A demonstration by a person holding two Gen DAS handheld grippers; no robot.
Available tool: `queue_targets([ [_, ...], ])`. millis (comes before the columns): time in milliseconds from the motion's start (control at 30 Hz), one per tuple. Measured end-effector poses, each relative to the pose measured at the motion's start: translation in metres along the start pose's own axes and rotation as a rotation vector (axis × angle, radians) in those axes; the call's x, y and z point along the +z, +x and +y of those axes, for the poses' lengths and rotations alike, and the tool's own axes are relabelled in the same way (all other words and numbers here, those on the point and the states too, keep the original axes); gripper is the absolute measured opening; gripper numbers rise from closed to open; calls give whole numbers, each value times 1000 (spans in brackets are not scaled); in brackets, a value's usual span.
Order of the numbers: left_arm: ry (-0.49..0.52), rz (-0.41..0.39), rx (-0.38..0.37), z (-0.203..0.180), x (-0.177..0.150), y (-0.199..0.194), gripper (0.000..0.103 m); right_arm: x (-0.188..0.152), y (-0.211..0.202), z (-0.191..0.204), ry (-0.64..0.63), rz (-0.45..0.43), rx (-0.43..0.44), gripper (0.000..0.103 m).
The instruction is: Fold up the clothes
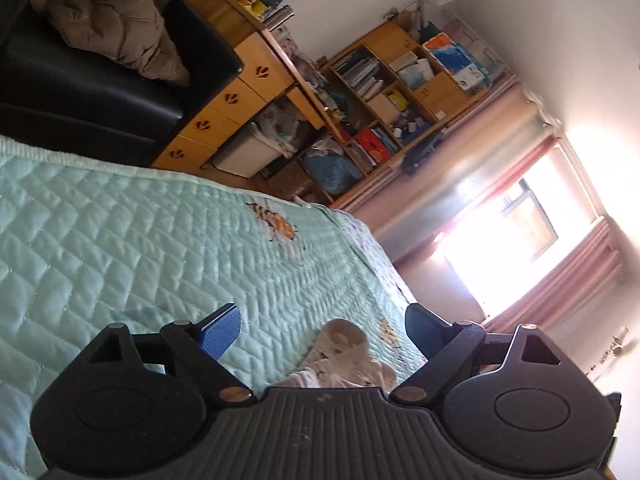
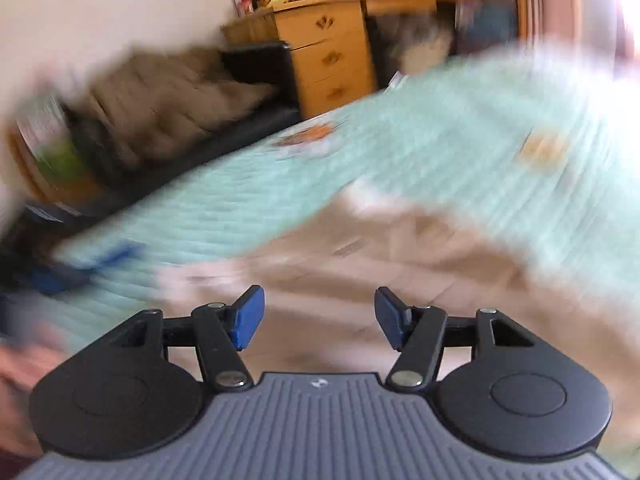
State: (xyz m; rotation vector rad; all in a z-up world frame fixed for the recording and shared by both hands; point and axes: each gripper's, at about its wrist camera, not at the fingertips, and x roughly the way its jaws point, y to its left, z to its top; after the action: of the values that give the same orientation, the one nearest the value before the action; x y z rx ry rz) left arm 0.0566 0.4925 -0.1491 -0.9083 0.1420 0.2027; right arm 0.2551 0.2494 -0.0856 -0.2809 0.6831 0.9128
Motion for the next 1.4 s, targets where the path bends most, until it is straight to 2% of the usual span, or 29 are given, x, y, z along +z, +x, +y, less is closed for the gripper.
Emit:
queue_targets([
  [33,-2,2,-1,0,-1,1,90,5,9,4,-114,0,-60,63],
  [100,3,-6,-17,-3,-3,2,91,12,25,7,-285,6,-111,63],
  [233,10,-18,-30,-7,-6,8,93,27,51,10,-440,-1,-88,63],
  [367,6,-7,-23,-7,-7,16,93,33,70,14,-593,57,-48,59],
  [400,6,-6,-22,-7,-7,18,93,35,71,14,-595,78,-27,47],
  [433,5,-5,-21,-6,-6,19,93,38,72,14,-596,99,-5,25],
  [467,2,-4,-22,-6,-6,20,93,40,74,14,-597,120,16,19],
  [567,-8,-2,-25,-3,-5,22,93,47,75,7,-523,169,130,21],
  [633,-13,0,-22,-1,-5,23,93,53,68,-3,-461,130,156,22],
  [700,-13,2,-21,0,-6,24,94,61,69,-13,-410,113,147,23],
  [767,-7,8,-22,-2,-7,26,94,61,75,-14,-431,128,121,26],
  [900,6,20,-21,-4,-7,29,94,57,85,-12,-483,166,99,40],
  [967,5,23,-19,-3,-7,29,95,57,90,-11,-501,157,92,40],
  [1067,9,25,-17,-3,-8,30,95,58,97,-13,-471,180,117,38],
  [1133,11,27,-17,-3,-9,31,95,58,102,-15,-451,195,134,21],
  [1233,4,26,-18,-2,-9,31,96,58,103,-12,-470,178,131,13],
  [1333,-11,17,-21,0,-8,30,96,64,98,-12,-476,127,103,12],
  [1400,-10,12,-17,1,-8,30,96,70,98,-13,-524,102,22,12],
])
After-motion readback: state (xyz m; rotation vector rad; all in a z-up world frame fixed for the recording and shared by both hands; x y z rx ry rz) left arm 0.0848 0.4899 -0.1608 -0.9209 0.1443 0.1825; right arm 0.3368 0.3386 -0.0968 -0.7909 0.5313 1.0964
